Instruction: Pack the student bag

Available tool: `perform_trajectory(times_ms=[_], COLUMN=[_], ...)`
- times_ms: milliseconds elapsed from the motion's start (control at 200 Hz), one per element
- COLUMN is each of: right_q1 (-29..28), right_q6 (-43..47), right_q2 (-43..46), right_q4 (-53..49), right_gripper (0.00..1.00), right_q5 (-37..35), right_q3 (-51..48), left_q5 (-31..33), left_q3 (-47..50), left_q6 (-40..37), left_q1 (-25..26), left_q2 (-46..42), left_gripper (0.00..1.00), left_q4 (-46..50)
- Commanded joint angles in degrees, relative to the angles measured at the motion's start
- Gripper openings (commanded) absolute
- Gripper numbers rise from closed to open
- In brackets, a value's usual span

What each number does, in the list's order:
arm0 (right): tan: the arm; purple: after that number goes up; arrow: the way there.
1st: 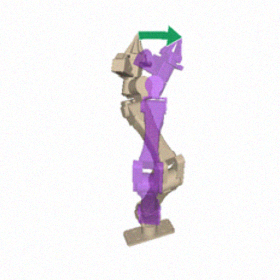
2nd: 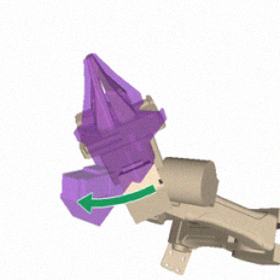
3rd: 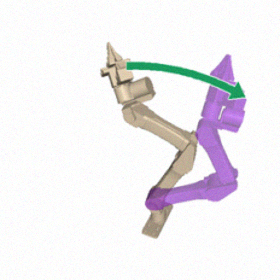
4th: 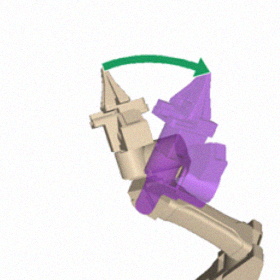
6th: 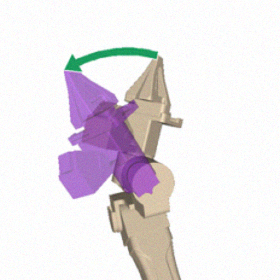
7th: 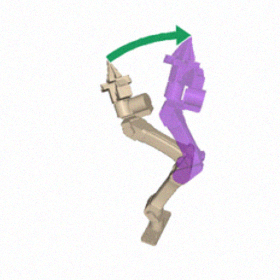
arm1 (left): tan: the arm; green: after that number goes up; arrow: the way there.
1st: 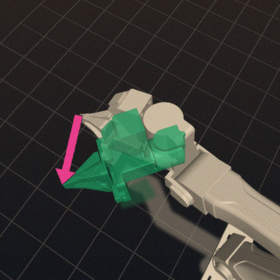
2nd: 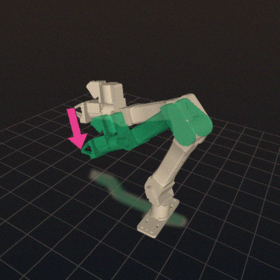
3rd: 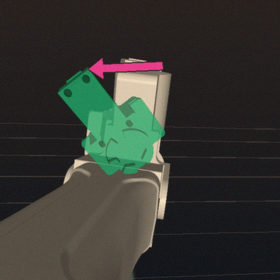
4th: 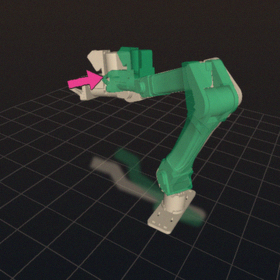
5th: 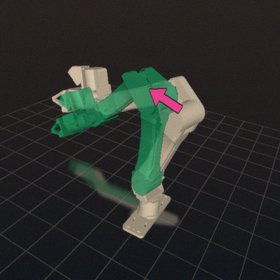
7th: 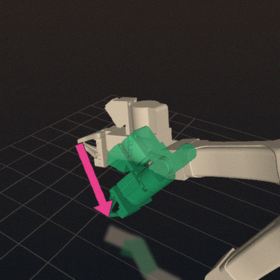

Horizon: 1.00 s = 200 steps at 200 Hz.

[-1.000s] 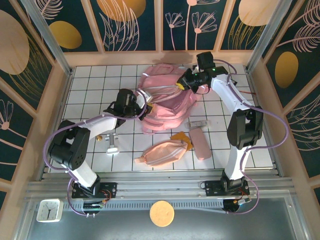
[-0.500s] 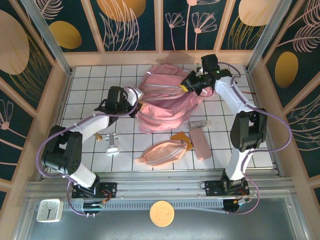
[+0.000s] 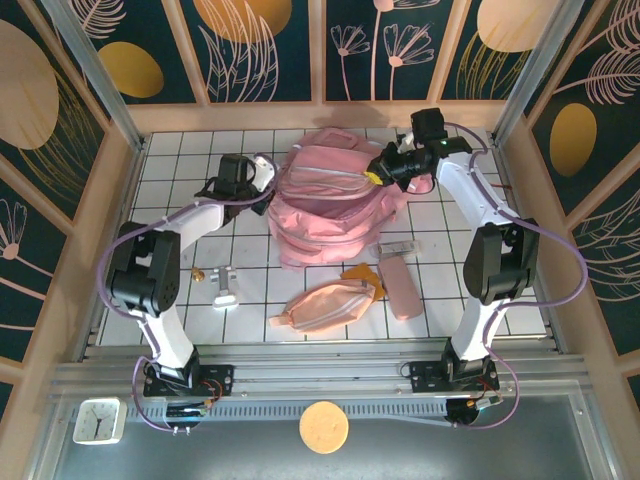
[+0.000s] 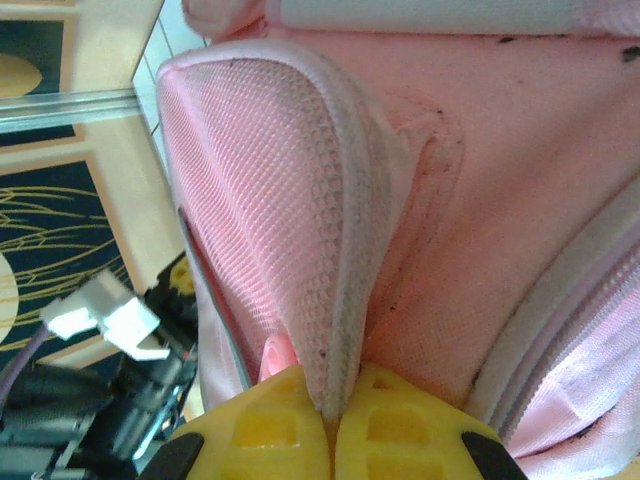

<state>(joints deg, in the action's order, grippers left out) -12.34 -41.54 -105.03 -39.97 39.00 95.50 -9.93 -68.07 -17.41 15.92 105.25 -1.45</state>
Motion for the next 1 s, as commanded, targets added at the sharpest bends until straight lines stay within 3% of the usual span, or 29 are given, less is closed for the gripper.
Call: perform_trajectory(times_ms=[0, 170, 215, 320, 460, 530, 636, 736, 846, 996], right_q1=[2.94, 2.20, 1.94, 1.12, 0.30, -0.11, -0.76, -1.52, -2.26, -3.08], right_q6=[6.88, 11.72, 12.30, 11.84, 9.17, 8.26, 6.77, 6.21, 5.73, 5.57], right_q2=[1.84, -2.42, -3.47, -5.61, -7.28, -7.84, -8.26, -8.68, -8.86, -8.70], right_q4=[-0.30, -6.15, -7.22, -7.81, -5.42, -4.49, -2.83, -2.77, -2.94, -3.03], right_gripper=[0.00, 0.00, 0.00, 0.00, 0.00, 0.00, 0.00, 0.00, 0.00, 0.00], right_q5=[6.14, 9.56, 9.56, 9.71, 9.95, 10.12, 10.98, 11.17, 11.27, 10.94], right_q3=[4.65, 12.44, 14.41, 18.31, 21.11, 21.73, 22.04, 22.87, 23.41, 23.20], left_q5=[13.34, 9.93, 9.65, 0.36, -8.60, -12.38, -10.38, -9.06, -7.66, -7.00], left_q3=[-2.72, -6.21, -6.85, -2.44, 6.07, 10.33, 10.66, 10.46, 8.24, 3.33], left_q6=[-0.09, 2.58, 1.61, -1.21, -4.29, -10.31, -18.08, -19.50, -20.82, -21.70], left_q1=[-5.60, -9.13, -9.16, -9.16, -8.77, -6.58, -1.32, 2.36, 5.10, 7.27], left_q2=[5.96, 11.68, 11.55, 5.33, -6.05, -11.82, -14.89, -14.67, -11.36, -7.44], left_gripper=[0.00, 0.00, 0.15, 0.42, 0.57, 0.71, 0.80, 0.86, 0.98, 0.99], left_q4=[-2.49, -7.50, -7.59, -12.70, -18.43, -19.99, -15.56, -16.54, -16.59, -16.56])
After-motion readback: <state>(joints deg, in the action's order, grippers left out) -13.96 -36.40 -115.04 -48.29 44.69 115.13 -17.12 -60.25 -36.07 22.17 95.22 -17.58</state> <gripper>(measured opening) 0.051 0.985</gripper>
